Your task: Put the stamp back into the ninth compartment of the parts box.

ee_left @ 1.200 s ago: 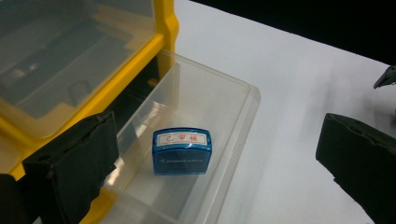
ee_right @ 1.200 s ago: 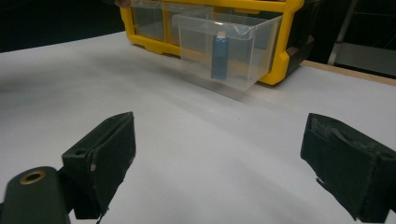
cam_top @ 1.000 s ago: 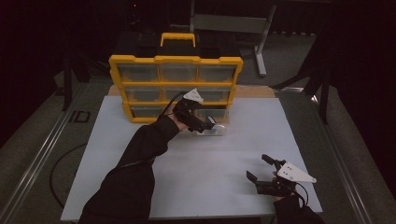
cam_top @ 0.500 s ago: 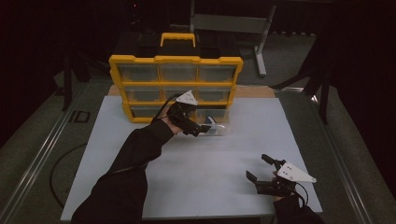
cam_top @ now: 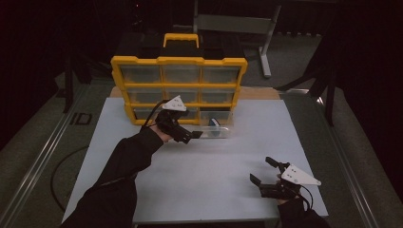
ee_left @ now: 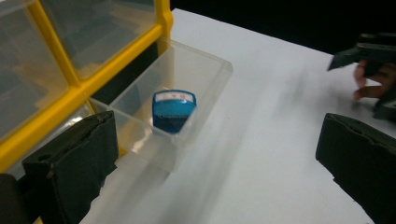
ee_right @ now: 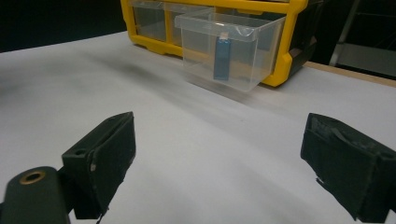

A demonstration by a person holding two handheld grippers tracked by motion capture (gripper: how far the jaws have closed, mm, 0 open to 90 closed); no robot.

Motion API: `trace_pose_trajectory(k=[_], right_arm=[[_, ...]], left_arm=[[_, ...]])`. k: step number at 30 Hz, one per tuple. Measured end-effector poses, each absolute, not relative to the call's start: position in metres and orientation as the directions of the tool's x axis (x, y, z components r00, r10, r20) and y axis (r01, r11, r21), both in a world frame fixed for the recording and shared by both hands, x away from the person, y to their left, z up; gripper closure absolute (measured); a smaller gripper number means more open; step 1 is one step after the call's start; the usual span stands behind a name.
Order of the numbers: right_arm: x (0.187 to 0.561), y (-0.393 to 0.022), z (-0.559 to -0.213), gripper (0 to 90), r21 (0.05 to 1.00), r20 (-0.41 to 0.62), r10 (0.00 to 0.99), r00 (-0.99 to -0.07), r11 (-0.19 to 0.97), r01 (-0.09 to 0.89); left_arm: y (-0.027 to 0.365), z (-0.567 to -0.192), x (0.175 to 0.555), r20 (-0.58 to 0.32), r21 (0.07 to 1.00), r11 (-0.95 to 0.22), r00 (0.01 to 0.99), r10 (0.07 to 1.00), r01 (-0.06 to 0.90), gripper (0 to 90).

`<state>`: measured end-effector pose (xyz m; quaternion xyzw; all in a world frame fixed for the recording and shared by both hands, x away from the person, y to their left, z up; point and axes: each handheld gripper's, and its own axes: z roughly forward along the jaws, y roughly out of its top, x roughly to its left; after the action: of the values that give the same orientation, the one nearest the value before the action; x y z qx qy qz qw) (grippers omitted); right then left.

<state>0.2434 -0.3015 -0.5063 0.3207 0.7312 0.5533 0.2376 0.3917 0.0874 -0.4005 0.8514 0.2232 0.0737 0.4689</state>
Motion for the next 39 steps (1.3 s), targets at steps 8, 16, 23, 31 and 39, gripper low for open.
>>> trace_pose_trajectory(k=[8, 16, 23, 31, 39], right_arm=[[0.245, -0.300, -0.507, 10.3, 0.962, 0.009, 0.726, -0.688, 0.183, 0.205], [0.245, -0.299, -0.507, 10.3, 0.961, 0.011, 0.727, -0.687, 0.182, 0.209], [0.245, -0.299, -0.507, 10.3, 0.961, 0.007, 0.726, -0.687, 0.185, 0.205], [0.245, -0.298, -0.507, 10.3, 0.961, 0.006, 0.725, -0.689, 0.187, 0.205], [0.245, -0.297, -0.507, 10.3, 0.960, 0.006, 0.723, -0.691, 0.188, 0.205]], left_arm=[[0.106, -0.412, 0.378, -0.101, 0.825, -0.458, 0.883, 0.459, 0.332, 0.0], [0.122, -0.421, 0.367, -0.106, 0.832, -0.440, 0.874, 0.473, 0.339, 0.1], [0.138, -0.425, 0.353, -0.098, 0.834, -0.436, 0.868, 0.487, 0.338, 0.0], [0.161, -0.430, 0.339, -0.096, 0.834, -0.421, 0.845, 0.525, 0.357, 0.0], [0.180, -0.436, 0.325, -0.092, 0.830, -0.413, 0.822, 0.561, 0.375, 0.0]])
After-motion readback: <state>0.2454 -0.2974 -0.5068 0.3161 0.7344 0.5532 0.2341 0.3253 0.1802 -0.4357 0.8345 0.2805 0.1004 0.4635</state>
